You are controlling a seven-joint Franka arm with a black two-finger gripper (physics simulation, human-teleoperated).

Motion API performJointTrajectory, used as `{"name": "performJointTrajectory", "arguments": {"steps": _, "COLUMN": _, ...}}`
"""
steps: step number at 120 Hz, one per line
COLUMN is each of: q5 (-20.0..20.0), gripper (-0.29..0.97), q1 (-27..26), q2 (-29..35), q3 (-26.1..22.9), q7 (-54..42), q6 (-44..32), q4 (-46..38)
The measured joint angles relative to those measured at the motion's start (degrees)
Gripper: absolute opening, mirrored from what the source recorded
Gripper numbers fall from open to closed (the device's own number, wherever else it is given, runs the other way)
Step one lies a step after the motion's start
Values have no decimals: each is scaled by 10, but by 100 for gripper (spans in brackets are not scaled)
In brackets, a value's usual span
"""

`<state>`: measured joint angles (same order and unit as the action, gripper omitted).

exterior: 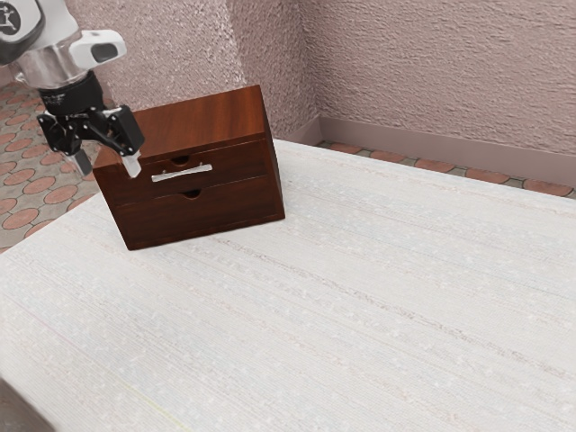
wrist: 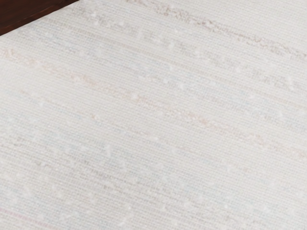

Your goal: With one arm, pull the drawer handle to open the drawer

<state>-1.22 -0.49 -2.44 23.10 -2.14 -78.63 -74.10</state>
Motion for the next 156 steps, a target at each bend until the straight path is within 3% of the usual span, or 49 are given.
{"name": "performJointTrajectory", "arguments": {"steps": 35, "q5": -1, "gripper": 66, "q1": -86, "q2": -1, "q3": 0, "q7": -6, "q6": -52, "q4": 0}}
{"name": "performJointTrajectory", "arguments": {"steps": 80, "q5": -1, "gripper": 66, "q1": -44, "q2": 0, "q3": 0, "q7": -10, "q6": -65, "q4": 0}}
{"name": "performJointTrajectory", "arguments": {"steps": 104, "q5": -3, "gripper": 66, "q1": -54, "q2": 1, "q3": 0, "q7": -11, "q6": -67, "q4": 1}}
{"name": "performJointTrajectory", "arguments": {"steps": 125, "q5": 3, "gripper": 66, "q1": -70, "q2": 29, "q3": -11, "q7": -9, "q6": -57, "q4": 60}}
{"name": "performJointTrajectory", "arguments": {"steps": 140, "q5": 5, "gripper": 66, "q1": -68, "q2": 42, "q3": -29, "q7": 54, "q6": -53, "q4": 68}}
{"name": "performJointTrajectory", "arguments": {"steps": 156, "q5": 5, "gripper": 66, "q1": -69, "q2": 43, "q3": -37, "q7": 197, "q6": -51, "q4": 68}}
